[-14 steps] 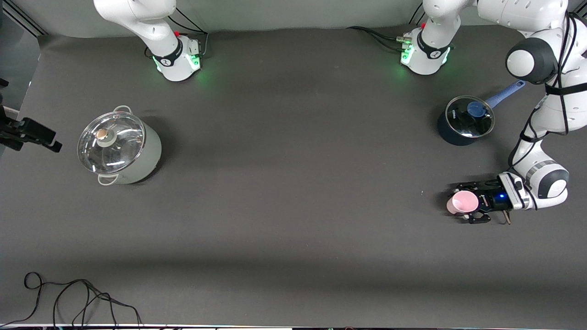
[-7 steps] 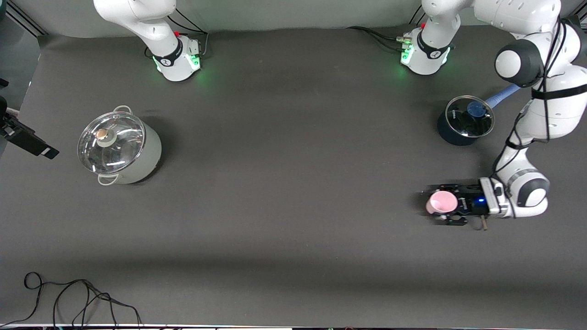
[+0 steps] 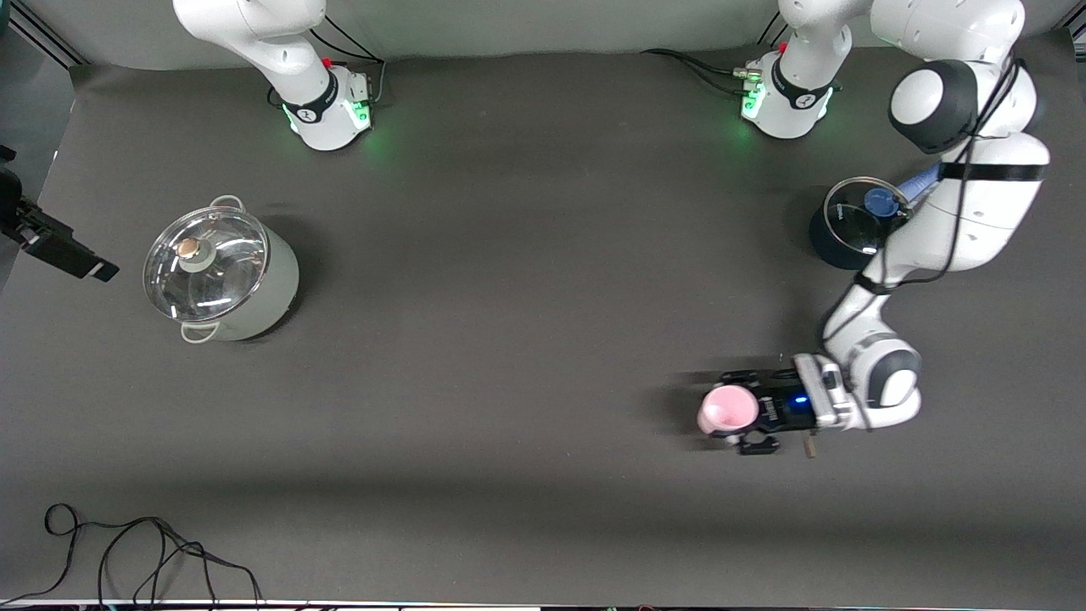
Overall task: Transfer pink cup from left to right arm
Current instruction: 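Carry the pink cup with the left gripper toward the glass pot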
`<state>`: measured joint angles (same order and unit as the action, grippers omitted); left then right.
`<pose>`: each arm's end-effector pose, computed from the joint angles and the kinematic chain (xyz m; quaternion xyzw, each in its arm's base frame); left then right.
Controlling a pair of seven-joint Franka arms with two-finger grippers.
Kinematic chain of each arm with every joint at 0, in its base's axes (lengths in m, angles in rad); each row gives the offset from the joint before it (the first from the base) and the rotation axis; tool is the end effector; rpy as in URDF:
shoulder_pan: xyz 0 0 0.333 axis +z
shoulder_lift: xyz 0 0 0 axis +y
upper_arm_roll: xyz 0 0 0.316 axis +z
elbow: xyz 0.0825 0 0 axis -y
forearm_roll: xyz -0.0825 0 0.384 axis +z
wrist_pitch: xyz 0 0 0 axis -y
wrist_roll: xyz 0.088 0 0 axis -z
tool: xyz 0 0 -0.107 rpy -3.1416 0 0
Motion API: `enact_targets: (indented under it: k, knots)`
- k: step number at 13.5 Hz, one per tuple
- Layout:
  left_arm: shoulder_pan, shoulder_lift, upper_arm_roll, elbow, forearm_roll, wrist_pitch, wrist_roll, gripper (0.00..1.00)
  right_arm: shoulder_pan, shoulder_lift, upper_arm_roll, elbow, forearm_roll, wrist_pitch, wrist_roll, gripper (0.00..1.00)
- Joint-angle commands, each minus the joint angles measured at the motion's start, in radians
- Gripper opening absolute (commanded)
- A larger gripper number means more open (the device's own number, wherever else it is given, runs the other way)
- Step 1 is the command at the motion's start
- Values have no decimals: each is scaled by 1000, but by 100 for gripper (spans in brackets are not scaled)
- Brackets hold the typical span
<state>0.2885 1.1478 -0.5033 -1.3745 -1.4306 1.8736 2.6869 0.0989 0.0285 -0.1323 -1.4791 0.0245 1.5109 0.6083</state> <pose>0.6969 -0.1430 0.1184 0.4504 -0.4811 0.6188 0.4275 0.5576 -0.0147 0.6466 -0.9492 0.3146 0.0012 0.0104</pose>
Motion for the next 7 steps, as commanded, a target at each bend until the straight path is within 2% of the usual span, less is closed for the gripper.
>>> enact_targets:
  k: [1, 7]
  knots:
    - [-55, -11, -88, 2, -89, 183, 14, 0, 5, 1, 0, 5, 0, -17, -21, 100]
    - [-97, -17, -397, 9, -128, 677, 11, 0, 24, 4, -1, 2, -2, -18, -21, 100]
